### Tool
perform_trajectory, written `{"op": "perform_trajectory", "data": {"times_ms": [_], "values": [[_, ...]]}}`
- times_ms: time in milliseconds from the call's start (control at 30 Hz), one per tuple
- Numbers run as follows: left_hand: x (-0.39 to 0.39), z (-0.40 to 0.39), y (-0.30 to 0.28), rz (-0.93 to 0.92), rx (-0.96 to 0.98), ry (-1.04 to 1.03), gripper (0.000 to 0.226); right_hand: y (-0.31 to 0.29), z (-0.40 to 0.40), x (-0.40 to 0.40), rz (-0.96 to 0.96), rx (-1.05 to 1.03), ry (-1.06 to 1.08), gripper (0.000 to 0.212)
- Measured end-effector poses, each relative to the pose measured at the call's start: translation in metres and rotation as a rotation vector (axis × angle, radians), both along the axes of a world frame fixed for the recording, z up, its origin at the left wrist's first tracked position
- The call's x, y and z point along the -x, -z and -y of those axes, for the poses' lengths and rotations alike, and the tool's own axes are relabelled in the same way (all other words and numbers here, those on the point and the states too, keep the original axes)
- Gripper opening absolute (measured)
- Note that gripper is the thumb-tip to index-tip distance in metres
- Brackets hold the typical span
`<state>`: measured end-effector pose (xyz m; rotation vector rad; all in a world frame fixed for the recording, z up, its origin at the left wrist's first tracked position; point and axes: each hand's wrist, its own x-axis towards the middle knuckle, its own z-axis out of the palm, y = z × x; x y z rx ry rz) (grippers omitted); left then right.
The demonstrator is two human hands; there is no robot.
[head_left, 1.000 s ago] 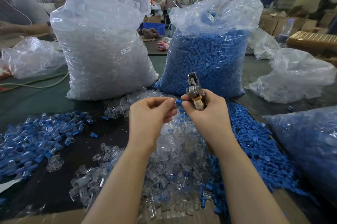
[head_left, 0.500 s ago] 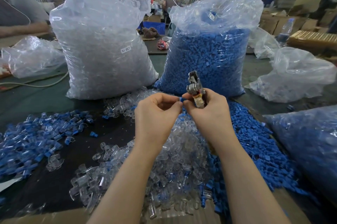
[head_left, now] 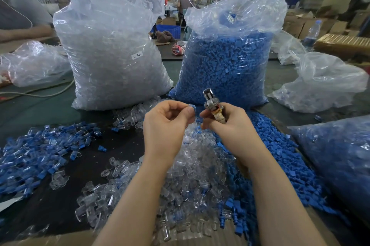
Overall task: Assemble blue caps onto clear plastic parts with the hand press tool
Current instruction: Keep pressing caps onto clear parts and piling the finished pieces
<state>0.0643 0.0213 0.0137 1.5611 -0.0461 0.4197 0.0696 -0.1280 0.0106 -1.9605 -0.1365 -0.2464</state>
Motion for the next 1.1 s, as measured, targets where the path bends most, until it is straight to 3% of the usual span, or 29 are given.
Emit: {"op": "perform_trajectory", "data": {"times_ms": [100,200,500,667,900,1100], "values": [[0.000,-0.001,-0.002,0.021,0.098,0.054,0.009,-0.001,-0.001,0.002,-0.030,0.060,-0.062,0.011],[0.000,-0.001,-0.001,0.043,0.110,0.082,0.010,-0.001,-0.005,0.003,-0.014,0.101,-0.096,0.028],[-0.001,-0.003,-0.001,0.078,0.111,0.123,0.011,0.000,-0.008,0.004,0.012,0.146,-0.115,0.028],[-0.001,-0.003,-0.002,0.072,0.128,0.135,0.011,0.003,-0.007,0.003,0.040,0.216,-0.071,0.005],[-0.001,-0.005,-0.002,0.045,0.121,0.132,0.012,0.002,-0.009,0.003,0.057,0.301,-0.034,0.009],[-0.003,-0.011,-0.002,-0.094,0.157,0.124,0.007,0.003,-0.010,0.000,0.061,0.385,-0.021,0.008]]}}
